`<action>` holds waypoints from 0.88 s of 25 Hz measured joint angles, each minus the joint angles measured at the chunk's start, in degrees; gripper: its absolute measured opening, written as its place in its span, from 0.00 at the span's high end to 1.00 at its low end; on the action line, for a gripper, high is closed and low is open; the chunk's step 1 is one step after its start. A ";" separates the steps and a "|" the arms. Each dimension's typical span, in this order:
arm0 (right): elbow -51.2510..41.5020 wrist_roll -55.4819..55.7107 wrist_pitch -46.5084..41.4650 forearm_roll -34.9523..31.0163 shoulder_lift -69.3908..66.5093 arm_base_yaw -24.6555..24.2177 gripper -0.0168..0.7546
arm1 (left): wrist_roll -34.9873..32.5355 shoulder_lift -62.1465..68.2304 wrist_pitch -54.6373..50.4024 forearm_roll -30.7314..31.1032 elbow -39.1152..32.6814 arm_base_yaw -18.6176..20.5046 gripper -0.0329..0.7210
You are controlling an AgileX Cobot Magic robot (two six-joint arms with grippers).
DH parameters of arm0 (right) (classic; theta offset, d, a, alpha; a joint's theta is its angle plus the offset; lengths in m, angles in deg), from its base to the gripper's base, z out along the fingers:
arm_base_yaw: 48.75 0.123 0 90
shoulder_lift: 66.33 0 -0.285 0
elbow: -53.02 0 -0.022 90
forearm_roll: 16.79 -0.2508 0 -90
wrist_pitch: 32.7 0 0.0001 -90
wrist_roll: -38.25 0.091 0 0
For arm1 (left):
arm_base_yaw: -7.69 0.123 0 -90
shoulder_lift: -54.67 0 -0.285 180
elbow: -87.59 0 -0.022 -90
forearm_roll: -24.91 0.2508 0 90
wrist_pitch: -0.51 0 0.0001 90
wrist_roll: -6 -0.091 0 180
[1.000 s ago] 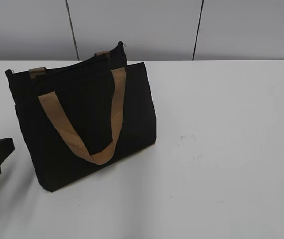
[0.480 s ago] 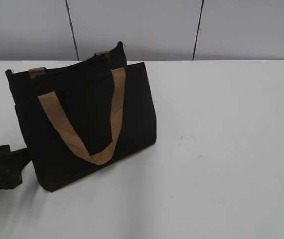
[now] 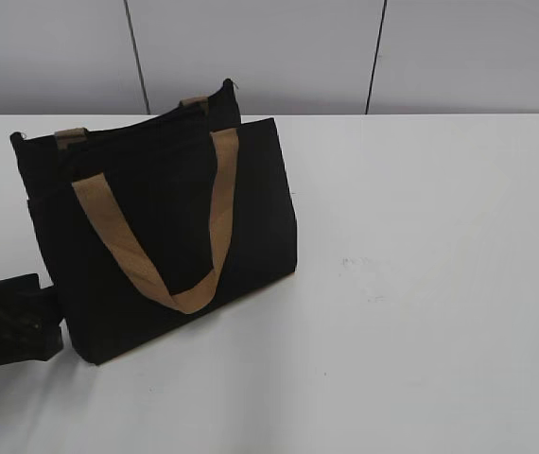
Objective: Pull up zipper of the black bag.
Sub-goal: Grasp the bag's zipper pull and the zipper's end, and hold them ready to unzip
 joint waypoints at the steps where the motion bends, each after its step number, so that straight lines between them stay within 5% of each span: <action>1: 0.00 0.00 0.00 0.00 0.00 0.00 0.39 | 0.00 1.33 1.09 -0.03 0.00 0.00 0.42; 22: 0.00 0.00 0.00 0.00 0.00 0.00 0.39 | 0.02 6.46 2.13 -1.07 1.18 0.00 0.52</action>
